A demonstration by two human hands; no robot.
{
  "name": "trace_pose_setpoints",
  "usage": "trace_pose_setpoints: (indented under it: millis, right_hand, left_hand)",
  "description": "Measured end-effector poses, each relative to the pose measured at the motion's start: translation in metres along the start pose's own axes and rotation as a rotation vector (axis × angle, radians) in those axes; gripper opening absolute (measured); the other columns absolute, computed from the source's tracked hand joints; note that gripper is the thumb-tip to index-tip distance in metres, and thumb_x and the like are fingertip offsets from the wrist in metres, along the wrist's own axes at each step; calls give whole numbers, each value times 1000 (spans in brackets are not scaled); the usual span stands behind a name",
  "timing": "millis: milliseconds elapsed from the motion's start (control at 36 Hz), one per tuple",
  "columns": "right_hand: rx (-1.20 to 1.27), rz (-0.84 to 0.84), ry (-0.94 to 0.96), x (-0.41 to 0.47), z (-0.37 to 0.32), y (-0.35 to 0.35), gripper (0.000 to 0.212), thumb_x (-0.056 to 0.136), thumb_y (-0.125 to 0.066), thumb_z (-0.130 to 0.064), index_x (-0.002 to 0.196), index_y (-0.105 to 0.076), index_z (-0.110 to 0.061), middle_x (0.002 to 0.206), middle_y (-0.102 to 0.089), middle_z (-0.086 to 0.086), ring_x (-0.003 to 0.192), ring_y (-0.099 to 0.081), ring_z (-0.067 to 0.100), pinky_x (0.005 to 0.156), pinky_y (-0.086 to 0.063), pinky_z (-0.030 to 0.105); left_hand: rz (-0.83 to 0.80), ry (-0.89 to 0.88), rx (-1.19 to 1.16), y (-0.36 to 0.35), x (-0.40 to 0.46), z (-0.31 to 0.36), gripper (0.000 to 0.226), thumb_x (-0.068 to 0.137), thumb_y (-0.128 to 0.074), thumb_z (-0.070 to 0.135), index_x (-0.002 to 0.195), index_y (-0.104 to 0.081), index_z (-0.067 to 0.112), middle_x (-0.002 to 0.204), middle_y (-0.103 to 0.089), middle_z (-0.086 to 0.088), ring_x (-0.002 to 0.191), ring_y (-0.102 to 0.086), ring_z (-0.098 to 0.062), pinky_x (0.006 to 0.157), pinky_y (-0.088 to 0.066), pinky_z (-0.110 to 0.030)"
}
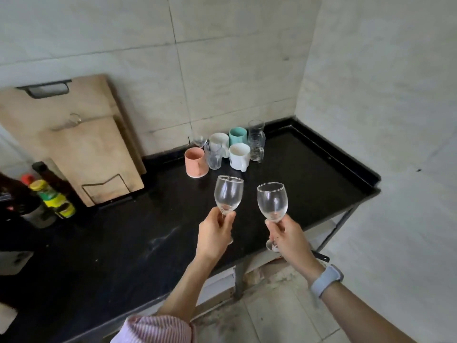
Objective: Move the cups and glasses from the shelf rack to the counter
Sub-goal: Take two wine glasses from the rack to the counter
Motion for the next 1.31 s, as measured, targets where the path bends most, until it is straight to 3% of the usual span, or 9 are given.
trace_pose_setpoints:
  millis: [222, 333, 500, 611, 778, 917, 1000, 1111, 1306]
  right_hand:
    - [-3, -66, -137, 117, 55, -10, 18, 89, -54, -24, 71, -54, -21, 60, -55, -4, 48, -51, -3, 52, -43, 11]
    - [-48, -98, -149, 180, 77, -28, 15, 89, -55, -23, 75, -57, -17, 69, -64, -3, 60, -58, 3, 60, -43, 17]
    - [-132, -161, -92, 257, 89, -72, 16, 88, -56, -22, 82, -63, -8, 69, -65, -3, 73, -60, 14, 71, -45, 27]
    - [-117, -220, -82, 299, 98, -105, 12, 87, -58, -22, 80, -62, -12, 71, -67, 0, 62, -58, 3, 59, -41, 11]
    - [-57, -220, -50, 338, 100, -137, 12, 86, -60, -22, 88, -66, -12, 77, -69, 1, 72, -63, 6, 67, -47, 17]
    - [-39, -186, -31, 358, 104, -155, 8, 86, -60, -21, 85, -65, -14, 72, -63, -10, 67, -59, -5, 63, -44, 7]
    - [-66, -157, -18, 364, 107, -158, 13, 87, -60, -19, 77, -62, -11, 65, -61, -3, 64, -58, 5, 62, -44, 13]
    - [-60, -102, -29, 369, 116, -153, 21, 87, -59, -15, 83, -62, 6, 78, -64, 26, 78, -60, 34, 71, -49, 40]
    - [-41, -69, -65, 367, 121, -151, 19, 86, -61, -16, 84, -63, 3, 82, -66, 25, 81, -63, 34, 76, -52, 43]
  left_hand:
    - [58, 174, -89, -39, 105, -54, 22, 89, -57, 26, 74, -55, 9, 63, -57, -4, 44, -51, -2, 48, -53, -28]
    - [120, 232, -45, -50, 154, -85, 26, 85, -62, 27, 73, -57, 5, 61, -55, -4, 55, -52, -14, 57, -47, -35]
    - [225, 285, 113, -51, 217, -126, 26, 81, -67, 31, 72, -62, 7, 75, -59, -3, 67, -54, -10, 58, -37, -17]
    - [271, 312, 140, -43, 249, -150, 21, 80, -69, 30, 72, -64, 11, 76, -62, -3, 65, -53, -6, 57, -36, -14]
    - [294, 320, 143, -37, 282, -176, 29, 80, -68, 31, 62, -60, 11, 65, -62, -6, 55, -50, -7, 54, -37, -5]
    - [350, 281, 98, -35, 301, -185, 17, 79, -69, 30, 67, -63, 20, 64, -60, 7, 56, -54, 0, 55, -39, -4]
    - [371, 259, 55, -36, 308, -189, 11, 78, -71, 28, 71, -65, 21, 64, -60, 11, 57, -55, 2, 55, -41, -4]
    - [363, 220, 55, -41, 312, -194, 9, 78, -70, 25, 72, -64, 23, 63, -58, 15, 59, -55, 4, 58, -41, -4]
    - [385, 204, 27, -48, 308, -202, 23, 79, -70, 22, 63, -55, 31, 65, -59, 11, 60, -54, 2, 58, -41, -6]
Point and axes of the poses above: each hand's wrist, its own x-axis towards the middle knuckle, its own y-axis out of the back of the hand, z = x × y, the point moved 7 cm from there along x, towards the middle knuckle
